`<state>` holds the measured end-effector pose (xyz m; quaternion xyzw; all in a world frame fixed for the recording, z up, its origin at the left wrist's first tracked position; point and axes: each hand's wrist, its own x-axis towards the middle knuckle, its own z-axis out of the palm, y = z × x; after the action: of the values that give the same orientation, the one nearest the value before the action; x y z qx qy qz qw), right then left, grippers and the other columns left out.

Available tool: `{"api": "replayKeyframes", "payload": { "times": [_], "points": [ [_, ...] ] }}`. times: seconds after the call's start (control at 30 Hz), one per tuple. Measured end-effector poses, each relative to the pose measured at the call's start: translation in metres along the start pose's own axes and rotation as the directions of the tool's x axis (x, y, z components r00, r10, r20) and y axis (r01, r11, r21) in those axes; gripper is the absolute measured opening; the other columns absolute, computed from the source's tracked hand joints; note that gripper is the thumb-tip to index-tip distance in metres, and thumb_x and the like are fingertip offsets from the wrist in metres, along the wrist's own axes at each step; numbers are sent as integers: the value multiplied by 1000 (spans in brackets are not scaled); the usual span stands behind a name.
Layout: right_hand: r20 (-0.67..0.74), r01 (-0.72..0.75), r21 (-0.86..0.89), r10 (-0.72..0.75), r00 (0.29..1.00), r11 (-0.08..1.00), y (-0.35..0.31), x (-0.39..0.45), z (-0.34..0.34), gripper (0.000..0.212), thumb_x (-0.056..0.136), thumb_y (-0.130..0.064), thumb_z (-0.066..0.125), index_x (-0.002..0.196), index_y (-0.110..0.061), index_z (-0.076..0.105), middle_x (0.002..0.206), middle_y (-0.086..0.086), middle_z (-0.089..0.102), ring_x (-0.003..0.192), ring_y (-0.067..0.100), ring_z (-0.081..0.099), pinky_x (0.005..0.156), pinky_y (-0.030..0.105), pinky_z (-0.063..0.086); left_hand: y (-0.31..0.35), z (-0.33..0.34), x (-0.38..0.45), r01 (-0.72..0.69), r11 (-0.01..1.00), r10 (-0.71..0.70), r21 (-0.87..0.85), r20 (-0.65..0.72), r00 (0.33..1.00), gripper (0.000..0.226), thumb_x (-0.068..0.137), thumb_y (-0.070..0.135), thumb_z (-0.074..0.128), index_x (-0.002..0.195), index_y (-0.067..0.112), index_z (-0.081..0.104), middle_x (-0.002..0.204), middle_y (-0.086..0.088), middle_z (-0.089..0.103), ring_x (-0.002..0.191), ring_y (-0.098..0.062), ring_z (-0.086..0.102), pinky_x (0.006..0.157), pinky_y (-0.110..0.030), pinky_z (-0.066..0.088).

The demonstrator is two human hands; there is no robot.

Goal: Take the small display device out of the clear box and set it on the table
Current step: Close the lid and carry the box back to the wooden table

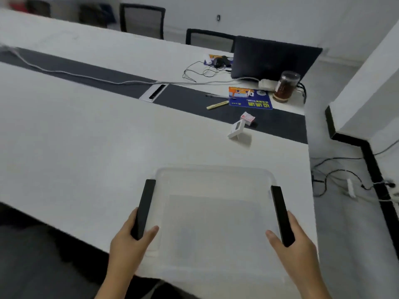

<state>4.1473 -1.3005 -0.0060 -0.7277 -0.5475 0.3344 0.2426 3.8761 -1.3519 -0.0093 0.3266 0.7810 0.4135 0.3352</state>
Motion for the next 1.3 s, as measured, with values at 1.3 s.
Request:
{"api": "replayKeyframes", "payload": {
  "times": [1.3],
  "points": [
    [882,597,153,-382,278,788,-86,-532,363,64,66,3,74,125,-5,51,125,21,58,117,33,52,102,40,36,-416,-374,-469,316,625,-767,-714,-637,80,62,65,6,76,123,9,52,117,-18,62,106,-32,57,98,-38,38]
  ]
}}
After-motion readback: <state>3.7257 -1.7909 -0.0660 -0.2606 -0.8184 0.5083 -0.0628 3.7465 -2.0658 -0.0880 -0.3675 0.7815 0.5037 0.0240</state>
